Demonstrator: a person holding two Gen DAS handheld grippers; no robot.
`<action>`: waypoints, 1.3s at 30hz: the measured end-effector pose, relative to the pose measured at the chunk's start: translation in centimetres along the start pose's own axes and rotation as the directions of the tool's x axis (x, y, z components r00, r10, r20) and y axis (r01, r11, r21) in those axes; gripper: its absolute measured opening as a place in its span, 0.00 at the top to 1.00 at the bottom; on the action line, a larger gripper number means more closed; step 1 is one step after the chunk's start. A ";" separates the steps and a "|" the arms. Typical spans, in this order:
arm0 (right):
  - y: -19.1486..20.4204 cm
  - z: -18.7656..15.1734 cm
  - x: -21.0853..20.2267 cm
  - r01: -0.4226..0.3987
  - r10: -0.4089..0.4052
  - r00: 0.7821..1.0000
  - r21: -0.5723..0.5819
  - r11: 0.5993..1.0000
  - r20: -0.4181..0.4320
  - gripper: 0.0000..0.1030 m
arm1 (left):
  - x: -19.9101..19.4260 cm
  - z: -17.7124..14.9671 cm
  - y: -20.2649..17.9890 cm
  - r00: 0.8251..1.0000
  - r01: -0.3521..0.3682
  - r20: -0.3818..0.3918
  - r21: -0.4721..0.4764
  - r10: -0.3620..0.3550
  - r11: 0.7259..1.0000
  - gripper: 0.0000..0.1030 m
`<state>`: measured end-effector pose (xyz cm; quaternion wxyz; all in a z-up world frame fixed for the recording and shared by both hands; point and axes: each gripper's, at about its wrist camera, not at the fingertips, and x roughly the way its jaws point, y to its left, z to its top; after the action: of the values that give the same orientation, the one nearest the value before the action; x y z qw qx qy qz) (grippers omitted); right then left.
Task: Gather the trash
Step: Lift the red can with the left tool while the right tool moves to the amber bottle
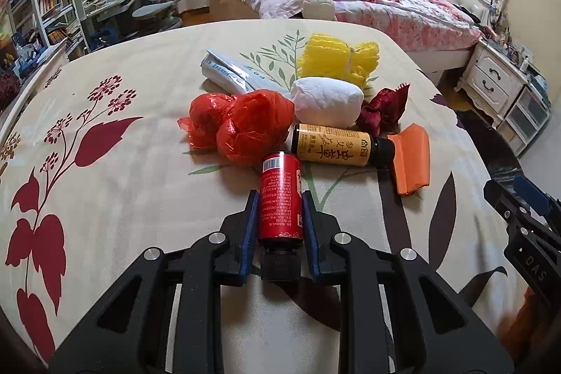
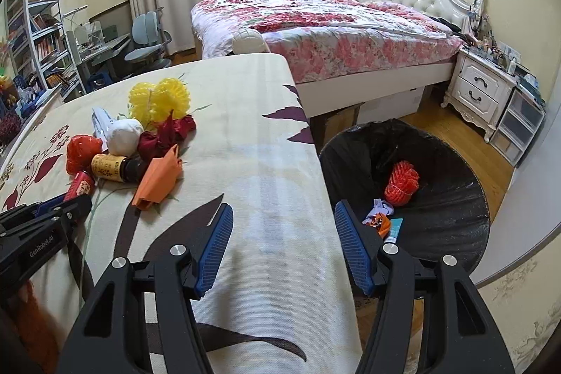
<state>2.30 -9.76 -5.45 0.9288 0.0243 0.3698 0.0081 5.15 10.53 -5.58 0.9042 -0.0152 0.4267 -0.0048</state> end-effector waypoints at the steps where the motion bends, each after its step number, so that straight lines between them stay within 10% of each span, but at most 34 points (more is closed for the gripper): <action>1: 0.2 0.1 -0.1 -0.006 0.006 1.000 -0.003 1.000 0.001 0.42 | -0.1 -0.1 0.1 1.000 0.004 0.000 0.000 -0.004 1.000 0.78; 39: 10.2 2.4 1.4 -0.099 0.094 0.995 -0.189 0.977 -0.035 0.42 | -1.8 -0.8 10.2 0.989 -0.141 0.026 -0.109 0.145 0.984 0.78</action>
<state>5.05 0.38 -4.14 0.9205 -0.0470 0.3776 0.0887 3.34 20.78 -5.06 0.9072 -0.0332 0.4111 0.0833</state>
